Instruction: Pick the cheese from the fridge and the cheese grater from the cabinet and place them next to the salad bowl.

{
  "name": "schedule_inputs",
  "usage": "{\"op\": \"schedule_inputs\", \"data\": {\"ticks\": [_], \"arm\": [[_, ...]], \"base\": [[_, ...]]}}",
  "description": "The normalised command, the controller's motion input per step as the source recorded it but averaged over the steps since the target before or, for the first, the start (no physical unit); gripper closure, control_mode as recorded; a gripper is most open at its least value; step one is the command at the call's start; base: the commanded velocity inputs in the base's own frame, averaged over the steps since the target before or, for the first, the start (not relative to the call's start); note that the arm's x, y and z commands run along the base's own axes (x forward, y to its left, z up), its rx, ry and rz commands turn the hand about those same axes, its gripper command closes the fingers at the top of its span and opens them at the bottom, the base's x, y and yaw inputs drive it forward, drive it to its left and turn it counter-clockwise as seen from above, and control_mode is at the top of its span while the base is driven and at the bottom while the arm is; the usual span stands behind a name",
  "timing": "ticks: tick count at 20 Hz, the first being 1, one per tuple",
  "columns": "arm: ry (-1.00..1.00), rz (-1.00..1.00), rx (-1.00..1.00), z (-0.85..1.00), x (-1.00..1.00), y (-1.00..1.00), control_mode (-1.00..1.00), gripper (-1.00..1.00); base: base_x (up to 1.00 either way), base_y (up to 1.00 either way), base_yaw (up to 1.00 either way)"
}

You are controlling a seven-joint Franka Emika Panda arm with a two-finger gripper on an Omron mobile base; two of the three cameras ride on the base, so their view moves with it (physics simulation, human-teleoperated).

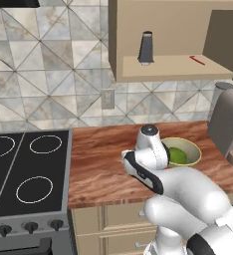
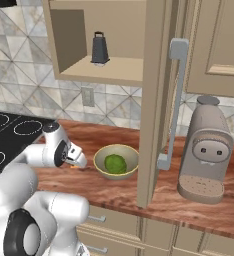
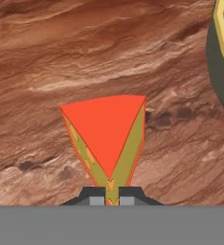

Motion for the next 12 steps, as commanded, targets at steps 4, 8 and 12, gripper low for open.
{"op": "schedule_inputs", "data": {"ticks": [4, 8, 12], "arm": [[0.0, 0.0, 0.0, -0.28, 0.13, -0.02, -1.0, 1.0], [-0.01, 0.0, 0.0, -0.33, 0.03, -0.04, -1.0, 1.0], [-0.08, 0.0, 0.0, -0.28, 0.02, -0.08, -1.0, 1.0]], "base": [[0.0, 0.0, 0.0], [0.0, 0.0, 0.0], [0.0, 0.0, 0.0]]}}
